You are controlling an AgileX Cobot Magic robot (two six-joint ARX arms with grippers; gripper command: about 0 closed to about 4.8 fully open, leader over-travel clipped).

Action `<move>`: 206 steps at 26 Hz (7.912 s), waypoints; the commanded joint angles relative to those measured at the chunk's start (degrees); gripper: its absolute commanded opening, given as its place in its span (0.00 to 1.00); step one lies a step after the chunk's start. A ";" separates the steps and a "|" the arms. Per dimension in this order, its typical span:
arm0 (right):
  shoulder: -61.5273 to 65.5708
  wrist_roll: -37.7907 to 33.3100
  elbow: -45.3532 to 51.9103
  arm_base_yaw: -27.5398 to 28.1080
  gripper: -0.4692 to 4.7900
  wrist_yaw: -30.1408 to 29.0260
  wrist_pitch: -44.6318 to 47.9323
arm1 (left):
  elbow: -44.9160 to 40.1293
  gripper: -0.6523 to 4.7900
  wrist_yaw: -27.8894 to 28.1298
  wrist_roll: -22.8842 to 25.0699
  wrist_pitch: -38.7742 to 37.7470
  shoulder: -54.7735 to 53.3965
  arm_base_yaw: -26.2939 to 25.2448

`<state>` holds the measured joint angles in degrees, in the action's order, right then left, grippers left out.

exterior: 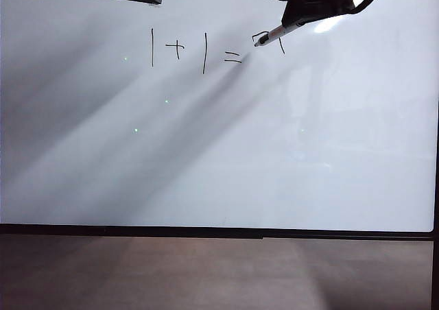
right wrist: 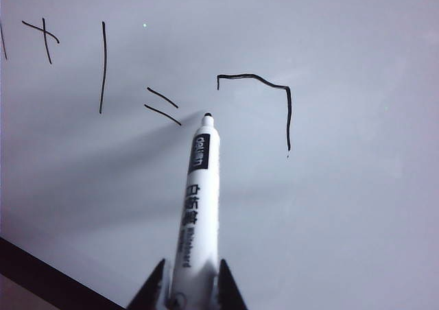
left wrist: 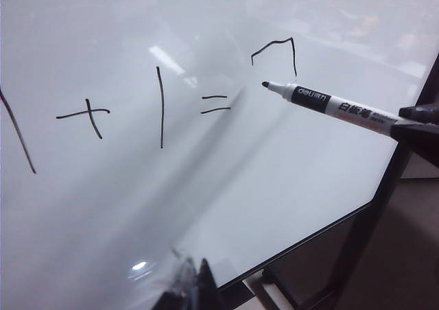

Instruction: Reach to the right to find the marker pen, pick it up, and write the answer to the math problem on the whiteboard.

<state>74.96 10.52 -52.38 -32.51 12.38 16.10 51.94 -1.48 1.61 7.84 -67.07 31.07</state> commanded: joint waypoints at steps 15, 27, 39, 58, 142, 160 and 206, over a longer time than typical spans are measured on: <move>1.20 1.57 -0.11 1.05 0.08 0.11 2.25 | 0.07 0.11 -0.26 0.07 -0.48 0.26 -0.04; 1.97 1.57 -0.11 1.77 0.08 -0.76 4.31 | 0.07 0.11 -0.26 0.04 -0.48 0.26 -0.04; 2.62 1.75 -0.11 2.97 0.08 -0.48 4.37 | 0.07 0.11 -0.26 0.04 -0.50 0.26 -0.04; 0.07 2.16 -0.11 3.61 0.08 4.59 -0.70 | 0.07 0.11 -1.16 -0.11 -0.61 0.26 -0.04; 2.25 1.97 0.00 0.37 0.08 1.09 4.76 | 0.07 0.11 -1.31 0.09 -3.13 0.28 -0.04; 3.34 1.25 0.02 2.14 0.08 0.55 1.81 | 0.07 0.11 -1.33 0.09 -3.10 0.28 -0.04; 2.89 1.09 0.04 2.82 0.08 6.14 -1.27 | 0.07 0.11 -1.38 0.09 -5.66 1.36 -0.04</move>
<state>78.26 11.70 -52.14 -30.11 16.84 13.78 51.94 -2.48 1.63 1.87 -66.02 31.07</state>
